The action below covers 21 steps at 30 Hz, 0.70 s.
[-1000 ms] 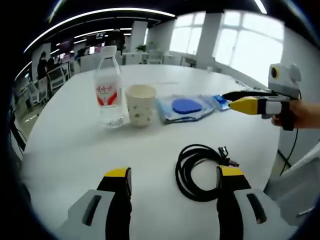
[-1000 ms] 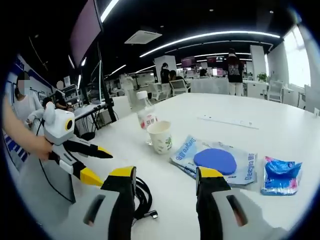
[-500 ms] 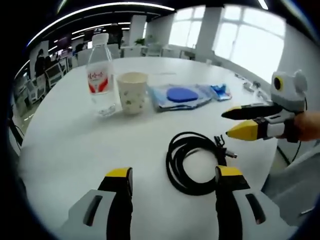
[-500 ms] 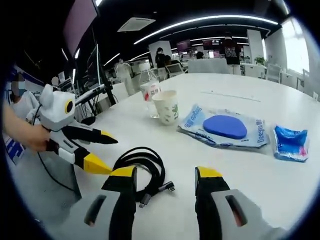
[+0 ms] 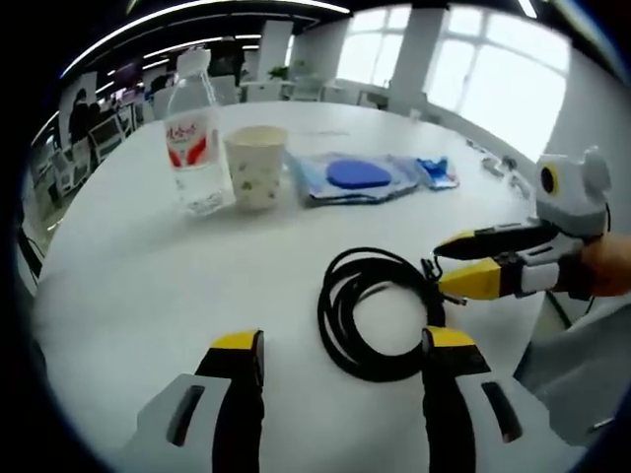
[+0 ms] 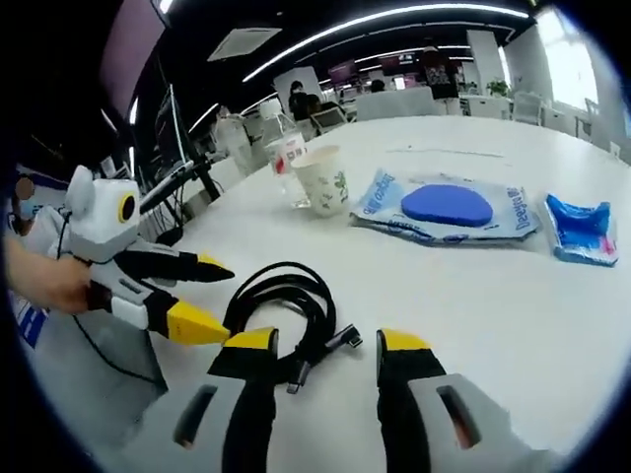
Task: Arrange the tabletop items into an orderly group along one side of the table until the central work area is clear of visible clutter.
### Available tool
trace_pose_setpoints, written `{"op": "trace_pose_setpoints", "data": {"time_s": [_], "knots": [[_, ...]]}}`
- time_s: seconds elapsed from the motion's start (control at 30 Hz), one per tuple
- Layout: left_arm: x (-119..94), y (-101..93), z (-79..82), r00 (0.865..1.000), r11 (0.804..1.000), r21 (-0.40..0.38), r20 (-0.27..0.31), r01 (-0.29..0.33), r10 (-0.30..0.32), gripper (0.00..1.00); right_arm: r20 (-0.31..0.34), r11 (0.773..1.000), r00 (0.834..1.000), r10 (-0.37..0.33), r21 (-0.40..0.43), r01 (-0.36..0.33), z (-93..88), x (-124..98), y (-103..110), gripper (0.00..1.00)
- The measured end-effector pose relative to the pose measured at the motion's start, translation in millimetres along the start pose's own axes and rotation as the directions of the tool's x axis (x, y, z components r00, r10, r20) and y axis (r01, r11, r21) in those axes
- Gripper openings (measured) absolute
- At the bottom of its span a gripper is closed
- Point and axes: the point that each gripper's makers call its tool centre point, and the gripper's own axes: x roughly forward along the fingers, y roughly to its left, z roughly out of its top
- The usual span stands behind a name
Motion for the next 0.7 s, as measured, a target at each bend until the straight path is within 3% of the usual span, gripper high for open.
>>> {"op": "trace_pose_setpoints", "data": {"time_s": [0.07,0.2,0.4,0.5,0.57,0.6,0.63,0.67,0.7], "knots": [[1,-1.8,0.2,1.0,0.999,-0.036,-0.012,-0.001,0.0,0.58,-0.016,1.0,1.0,0.006,0.017,-0.006,-1.7,2,2,0.32],[4,-2.0,0.3,1.0,0.999,-0.037,-0.026,-0.011,0.01,0.58,-0.029,0.999,1.0,-0.009,0.035,0.01,-2.2,5,1,0.29],[8,-0.5,-0.6,0.998,0.998,-0.055,-0.047,-0.038,0.036,0.48,-0.046,0.995,0.998,-0.033,0.088,0.037,-3.3,9,-4,0.24],[9,-0.8,-1.6,0.997,0.998,-0.035,-0.066,-0.052,0.049,0.38,-0.057,0.996,0.998,-0.034,0.078,0.039,-3.8,10,-3,0.23],[11,-1.4,-4.7,0.995,0.998,-0.03,-0.09,-0.049,0.046,0.2,-0.057,0.997,0.998,-0.025,0.074,0.029,-3.4,10,-2,0.22],[11,9.1,-2.9,0.991,0.995,0.01,-0.085,-0.104,0.104,0.15,-0.057,0.996,0.998,-0.025,0.08,0.029,-2.6,10,-2,0.19],[12,7.9,-4.3,0.991,0.995,0.01,-0.092,-0.1,0.101,0.13,-0.065,0.995,0.998,-0.01,0.102,0.016,-3.0,10,1,0.16],[12,1.2,-6.2,0.993,0.997,-0.028,-0.101,-0.069,0.066,0.12,-0.081,0.987,0.996,0.032,0.157,-0.019,-5.4,10,9,0.1],[12,-2.2,-7.5,0.992,0.996,-0.067,-0.114,-0.062,0.054,0.1,-0.07,0.99,0.998,-0.007,0.139,0.016,-2.7,12,3,0.09]]}}
